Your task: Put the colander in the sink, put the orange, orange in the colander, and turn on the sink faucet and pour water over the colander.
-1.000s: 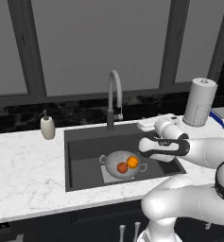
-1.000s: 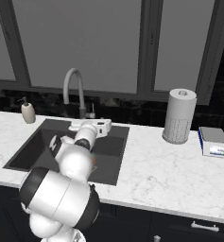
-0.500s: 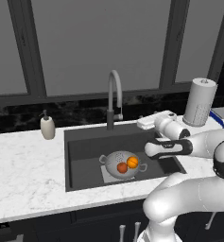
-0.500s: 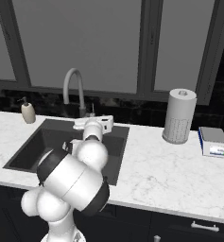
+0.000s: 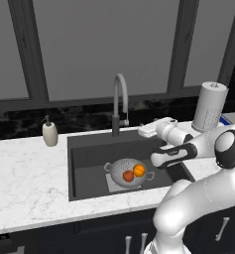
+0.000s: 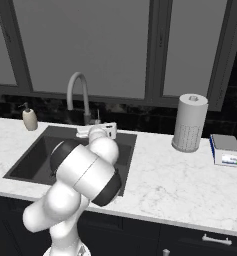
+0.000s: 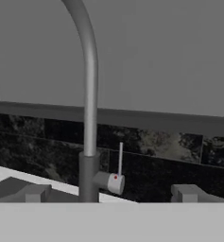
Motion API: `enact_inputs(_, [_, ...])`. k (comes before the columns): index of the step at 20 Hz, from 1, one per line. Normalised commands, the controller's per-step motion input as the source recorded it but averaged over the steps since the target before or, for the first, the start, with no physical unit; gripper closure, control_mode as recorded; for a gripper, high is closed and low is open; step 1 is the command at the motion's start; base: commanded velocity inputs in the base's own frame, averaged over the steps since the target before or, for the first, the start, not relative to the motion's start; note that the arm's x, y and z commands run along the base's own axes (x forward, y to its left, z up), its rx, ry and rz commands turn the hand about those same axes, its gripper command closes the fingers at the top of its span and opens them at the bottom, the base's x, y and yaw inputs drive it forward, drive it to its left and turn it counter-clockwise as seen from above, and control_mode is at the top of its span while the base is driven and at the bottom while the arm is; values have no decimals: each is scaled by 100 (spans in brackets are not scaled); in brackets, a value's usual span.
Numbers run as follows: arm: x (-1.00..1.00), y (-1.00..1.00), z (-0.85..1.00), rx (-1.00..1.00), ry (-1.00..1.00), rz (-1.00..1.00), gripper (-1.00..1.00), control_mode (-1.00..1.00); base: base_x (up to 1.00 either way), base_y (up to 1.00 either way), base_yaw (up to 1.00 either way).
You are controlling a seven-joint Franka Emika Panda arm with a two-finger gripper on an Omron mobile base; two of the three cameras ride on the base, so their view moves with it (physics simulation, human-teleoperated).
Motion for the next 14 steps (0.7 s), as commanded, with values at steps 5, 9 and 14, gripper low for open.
enact_inputs(5, [2,0,-6,0,0,0,-100,-100,0,0,0])
enact_inputs(9, [0,0,-1,0,0,0,-100,-100,0,0,0])
enact_inputs(14, [0,0,0,0,0,0,-100,-100,0,0,0])
